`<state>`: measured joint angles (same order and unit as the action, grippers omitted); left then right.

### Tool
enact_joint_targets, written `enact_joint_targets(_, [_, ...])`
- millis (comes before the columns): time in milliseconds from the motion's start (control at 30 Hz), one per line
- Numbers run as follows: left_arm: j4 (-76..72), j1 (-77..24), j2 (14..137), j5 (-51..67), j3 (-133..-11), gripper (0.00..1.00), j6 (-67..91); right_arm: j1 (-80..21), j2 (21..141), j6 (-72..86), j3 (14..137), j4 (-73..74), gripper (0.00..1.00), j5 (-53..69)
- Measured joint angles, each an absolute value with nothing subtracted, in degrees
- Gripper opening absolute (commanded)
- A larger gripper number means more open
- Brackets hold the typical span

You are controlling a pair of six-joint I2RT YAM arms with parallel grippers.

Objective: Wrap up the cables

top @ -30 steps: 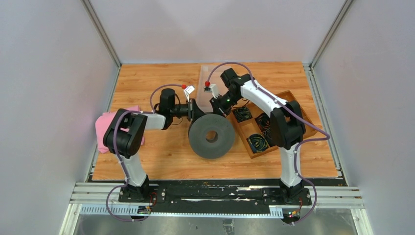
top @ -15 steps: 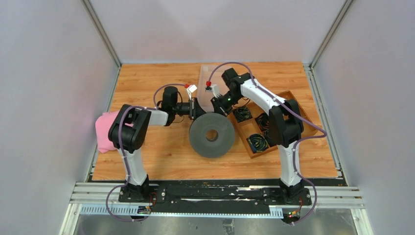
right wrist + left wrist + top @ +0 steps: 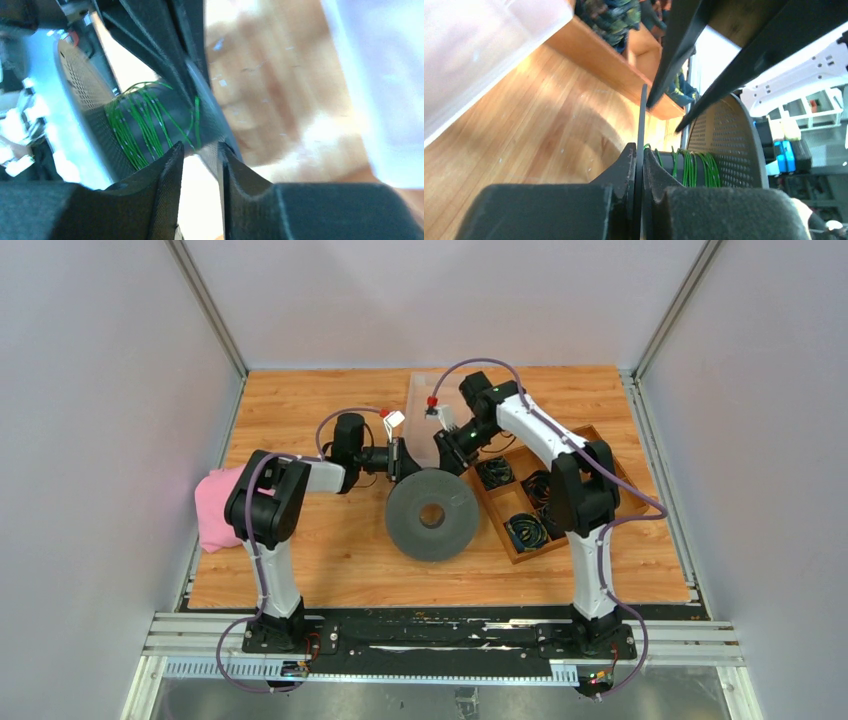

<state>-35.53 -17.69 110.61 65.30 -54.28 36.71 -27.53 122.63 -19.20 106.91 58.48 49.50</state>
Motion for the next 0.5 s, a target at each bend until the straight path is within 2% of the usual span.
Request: enact_joint_targets(500, [-27.83,-17.06,111.72,59.59,-53.89,0.00,38.11,-24.40,122.63,-16.99,110.52,55.51,0.34,44.07])
